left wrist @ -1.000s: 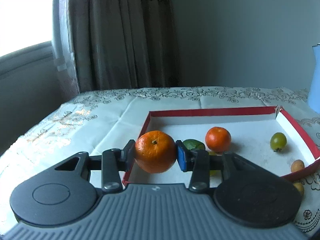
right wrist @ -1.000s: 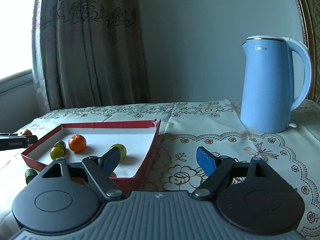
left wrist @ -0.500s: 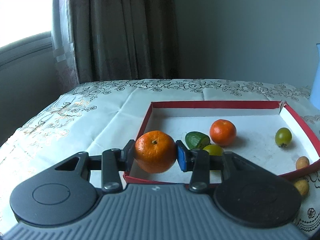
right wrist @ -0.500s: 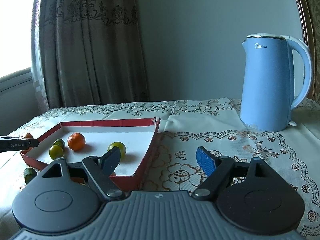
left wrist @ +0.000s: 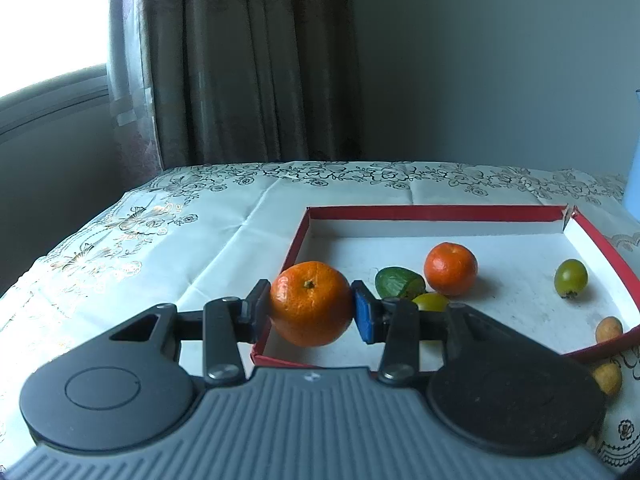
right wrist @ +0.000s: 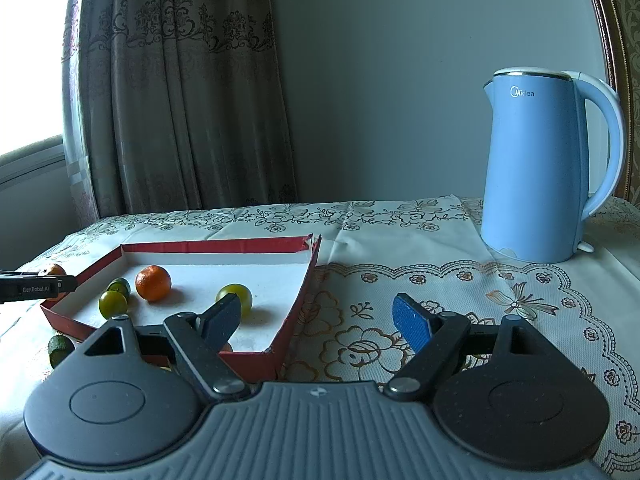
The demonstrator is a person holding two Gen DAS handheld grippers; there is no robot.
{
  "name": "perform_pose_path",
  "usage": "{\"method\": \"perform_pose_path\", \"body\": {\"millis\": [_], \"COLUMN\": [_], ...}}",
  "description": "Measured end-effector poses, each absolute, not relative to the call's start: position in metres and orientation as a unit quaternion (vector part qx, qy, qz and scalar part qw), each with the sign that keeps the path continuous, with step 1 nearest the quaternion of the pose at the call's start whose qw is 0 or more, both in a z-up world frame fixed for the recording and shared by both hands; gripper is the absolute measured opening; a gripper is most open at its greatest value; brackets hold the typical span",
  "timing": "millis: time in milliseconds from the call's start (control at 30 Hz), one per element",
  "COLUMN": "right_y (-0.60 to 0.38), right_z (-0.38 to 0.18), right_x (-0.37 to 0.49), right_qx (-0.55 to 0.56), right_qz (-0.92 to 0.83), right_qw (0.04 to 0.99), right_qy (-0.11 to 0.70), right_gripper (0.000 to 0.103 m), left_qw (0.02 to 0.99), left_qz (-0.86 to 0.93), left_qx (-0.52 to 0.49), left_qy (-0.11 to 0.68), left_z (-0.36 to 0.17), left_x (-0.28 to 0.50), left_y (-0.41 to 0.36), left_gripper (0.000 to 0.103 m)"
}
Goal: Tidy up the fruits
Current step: 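Carry the mandarin into the red box and open the left tool, then move the right tool to the dark eggplant slice and close on it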
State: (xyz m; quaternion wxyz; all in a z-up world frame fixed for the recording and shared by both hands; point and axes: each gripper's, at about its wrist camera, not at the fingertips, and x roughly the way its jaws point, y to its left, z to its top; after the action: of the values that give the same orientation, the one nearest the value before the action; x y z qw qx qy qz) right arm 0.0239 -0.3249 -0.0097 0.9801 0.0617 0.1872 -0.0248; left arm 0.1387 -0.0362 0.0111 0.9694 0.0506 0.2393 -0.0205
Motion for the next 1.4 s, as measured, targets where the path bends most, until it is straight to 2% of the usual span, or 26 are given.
{"method": "perform_pose_path", "body": {"millis": [100,167,200,233,300,500,700,800,967,1167,1300,1400], "right_y": [-0.325,-0.325,-0.325,-0.325,-0.324,-0.315,-0.276,-0.260,-0.233,-0.207,-0.198,-0.195], "right_z": [-0.010,-0.010,-0.010,-0.010,-0.010,-0.010,-0.006,-0.005,-0.013,-0.027,-0.034,-0.037], "right_x": [0.024,0.024,0.024,0.025,0.025,0.020,0.012,0.010,0.011,0.013,0.020,0.026], "right_qx": [0.062,0.062,0.062,0.062,0.063,0.053,-0.005,-0.023,-0.074,-0.123,-0.135,-0.139], "right_qz": [-0.025,-0.025,-0.025,-0.025,-0.023,0.030,0.129,0.164,0.190,0.217,0.225,0.221], "right_qw": [0.980,0.980,0.980,0.980,0.979,0.980,0.975,0.969,0.958,0.942,0.932,0.929], "right_qy": [0.187,0.187,0.188,0.189,0.191,0.188,0.179,0.183,0.202,0.226,0.251,0.263], "right_gripper": [0.083,0.083,0.083,0.083,0.083,0.083,0.083,0.083,0.083,0.082,0.063,0.059], "left_qw": [0.971,0.973,0.976,0.980,0.984,0.984,0.986,0.984,0.976,0.973,0.972,0.971], "left_qz": [-0.020,-0.016,-0.009,-0.002,0.002,0.011,0.034,0.064,0.082,0.072,0.068,0.068], "left_qx": [0.050,0.045,0.041,0.038,0.039,0.036,0.025,0.018,-0.052,-0.076,-0.071,-0.076], "left_qy": [0.232,0.224,0.213,0.197,0.174,0.173,0.161,0.167,0.195,0.207,0.211,0.217], "left_z": [0.011,0.012,0.014,0.017,0.022,0.035,0.032,0.018,0.004,0.001,-0.001,-0.002], "left_x": [0.138,0.136,0.133,0.129,0.121,0.100,0.059,0.052,0.062,0.065,0.067,0.069], "left_y": [-0.036,-0.034,-0.033,-0.032,-0.031,-0.018,0.032,0.058,0.093,0.102,0.101,0.102], "left_gripper": [0.041,0.064,0.089,0.099,0.099,0.101,0.103,0.103,0.103,0.103,0.103,0.103]}}
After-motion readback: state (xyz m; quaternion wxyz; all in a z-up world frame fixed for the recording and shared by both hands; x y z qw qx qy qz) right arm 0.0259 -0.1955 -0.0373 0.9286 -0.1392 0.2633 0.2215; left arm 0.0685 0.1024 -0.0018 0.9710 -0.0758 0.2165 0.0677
